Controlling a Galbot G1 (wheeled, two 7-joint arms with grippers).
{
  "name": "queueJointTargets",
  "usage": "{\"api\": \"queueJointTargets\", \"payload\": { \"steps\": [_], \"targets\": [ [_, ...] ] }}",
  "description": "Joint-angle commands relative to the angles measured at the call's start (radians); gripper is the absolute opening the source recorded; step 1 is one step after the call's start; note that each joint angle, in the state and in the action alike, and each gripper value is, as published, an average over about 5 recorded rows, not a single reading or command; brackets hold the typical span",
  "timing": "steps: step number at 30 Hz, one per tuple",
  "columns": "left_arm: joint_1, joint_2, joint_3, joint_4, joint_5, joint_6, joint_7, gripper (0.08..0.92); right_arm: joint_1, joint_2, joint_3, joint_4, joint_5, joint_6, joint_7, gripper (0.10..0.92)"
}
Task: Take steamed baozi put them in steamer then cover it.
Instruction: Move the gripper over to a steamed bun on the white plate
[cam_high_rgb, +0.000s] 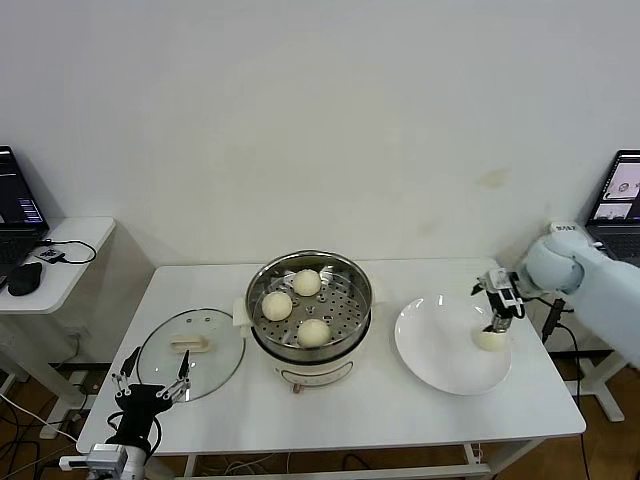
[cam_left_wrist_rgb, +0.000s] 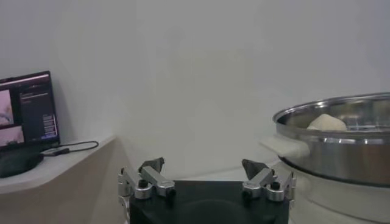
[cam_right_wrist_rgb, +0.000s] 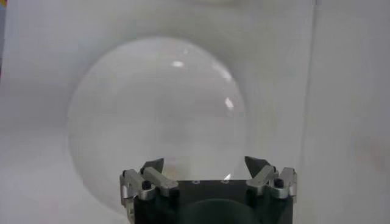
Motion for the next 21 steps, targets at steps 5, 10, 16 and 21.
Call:
{"api": "queueJointTargets", "payload": {
  "steps": [5, 10, 16, 21],
  "targets": [
    [0.006, 0.001, -0.01, 0.0, -0.001, 0.0, 0.0, 0.823, -0.157, 0.096, 0.133, -0.162, -0.163, 0.011, 0.013, 0.823],
    [0.008, 0.0, -0.014, 0.001, -0.002, 0.0, 0.0, 0.823, -0.161, 0.137, 0.141, -0.208, -0.212, 0.019, 0.015, 0.823],
    [0.006, -0.001, -0.014, 0.005, -0.002, 0.0, 0.0, 0.823, -0.169, 0.164, 0.149, -0.25, -0.253, 0.027, 0.019, 0.819],
    [0.003, -0.002, -0.014, 0.008, -0.002, 0.001, 0.0, 0.823, -0.176, 0.183, 0.161, -0.276, -0.296, 0.036, 0.02, 0.807]
  ]
}}
